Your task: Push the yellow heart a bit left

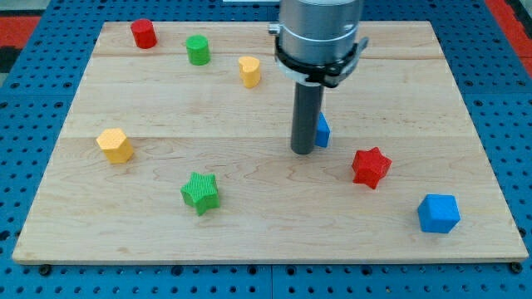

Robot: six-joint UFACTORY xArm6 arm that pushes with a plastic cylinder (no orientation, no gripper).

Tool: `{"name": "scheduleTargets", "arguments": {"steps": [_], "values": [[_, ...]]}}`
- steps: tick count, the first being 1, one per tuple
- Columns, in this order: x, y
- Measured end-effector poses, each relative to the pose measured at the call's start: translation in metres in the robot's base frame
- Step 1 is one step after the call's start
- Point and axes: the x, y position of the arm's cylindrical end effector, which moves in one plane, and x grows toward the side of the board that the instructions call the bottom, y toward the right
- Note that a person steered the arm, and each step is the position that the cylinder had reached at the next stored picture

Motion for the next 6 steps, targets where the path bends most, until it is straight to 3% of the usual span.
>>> {"name": "scheduleTargets", "arguments": {"steps": [3, 4, 5, 6], "values": [[-0.03, -0.01], [-0.033, -0.037], [-0.053, -0.063], [-0.088, -0.035]]}}
